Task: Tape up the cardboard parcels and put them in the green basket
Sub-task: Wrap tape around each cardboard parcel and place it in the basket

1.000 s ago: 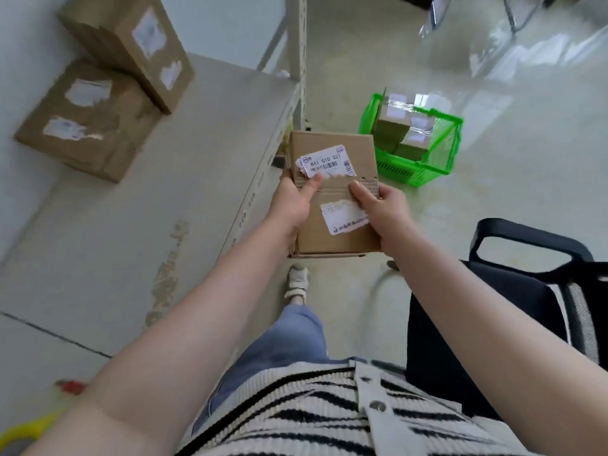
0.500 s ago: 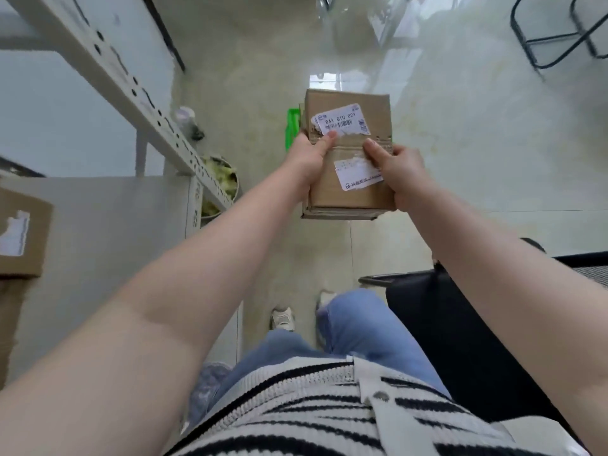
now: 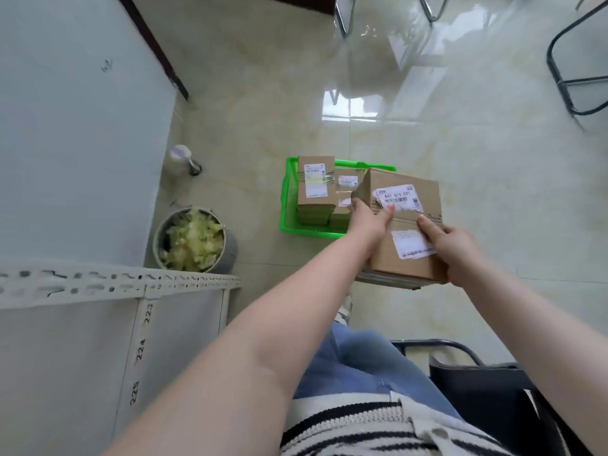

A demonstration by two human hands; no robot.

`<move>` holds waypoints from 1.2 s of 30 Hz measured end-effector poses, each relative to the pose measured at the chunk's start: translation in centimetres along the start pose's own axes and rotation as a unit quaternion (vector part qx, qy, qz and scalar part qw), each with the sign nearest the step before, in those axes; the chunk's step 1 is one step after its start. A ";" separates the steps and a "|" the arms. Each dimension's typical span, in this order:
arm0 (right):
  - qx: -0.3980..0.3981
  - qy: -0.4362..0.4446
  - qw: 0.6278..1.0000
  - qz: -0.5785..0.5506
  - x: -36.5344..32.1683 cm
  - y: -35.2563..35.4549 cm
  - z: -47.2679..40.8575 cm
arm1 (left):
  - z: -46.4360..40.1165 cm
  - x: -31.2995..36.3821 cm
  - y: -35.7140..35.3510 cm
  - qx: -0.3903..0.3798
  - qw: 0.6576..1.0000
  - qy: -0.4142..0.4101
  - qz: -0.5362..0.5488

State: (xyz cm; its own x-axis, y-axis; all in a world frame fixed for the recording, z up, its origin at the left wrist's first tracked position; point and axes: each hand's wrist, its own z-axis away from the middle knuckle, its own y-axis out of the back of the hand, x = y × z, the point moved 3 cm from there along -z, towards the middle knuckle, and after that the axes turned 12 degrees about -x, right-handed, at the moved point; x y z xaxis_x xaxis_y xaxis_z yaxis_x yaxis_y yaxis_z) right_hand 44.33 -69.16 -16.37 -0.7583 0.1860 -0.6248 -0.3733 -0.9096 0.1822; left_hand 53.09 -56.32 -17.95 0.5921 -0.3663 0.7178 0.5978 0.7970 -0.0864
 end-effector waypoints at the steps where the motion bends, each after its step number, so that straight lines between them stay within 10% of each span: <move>1: -0.008 -0.007 1.000 -0.002 -0.4 0.5 -1.1 | -1.1 0.6 -0.2 -0.004 1.000 0.003 -0.005; 22: -0.006 0.016 0.999 -0.037 -2.7 -4.5 -35.6 | -32.5 -1.8 10.4 0.031 0.972 0.082 -0.220; 29: 0.007 0.027 1.000 -0.013 2.8 -5.9 -45.5 | -39.3 -9.9 16.9 0.240 0.908 0.195 -0.284; 36: -0.009 0.053 0.998 0.017 5.4 -8.0 -48.5 | -42.0 -13.8 18.8 0.243 0.912 0.259 -0.206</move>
State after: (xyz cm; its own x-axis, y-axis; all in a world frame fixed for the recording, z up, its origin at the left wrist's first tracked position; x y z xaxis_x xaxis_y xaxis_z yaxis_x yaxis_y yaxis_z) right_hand 69.14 -78.87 -58.04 -0.7088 0.1150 -0.6960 -0.3383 -0.9212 0.1923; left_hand 78.80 -56.44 -58.51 0.6218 -0.7604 0.1874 0.5916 0.6128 0.5239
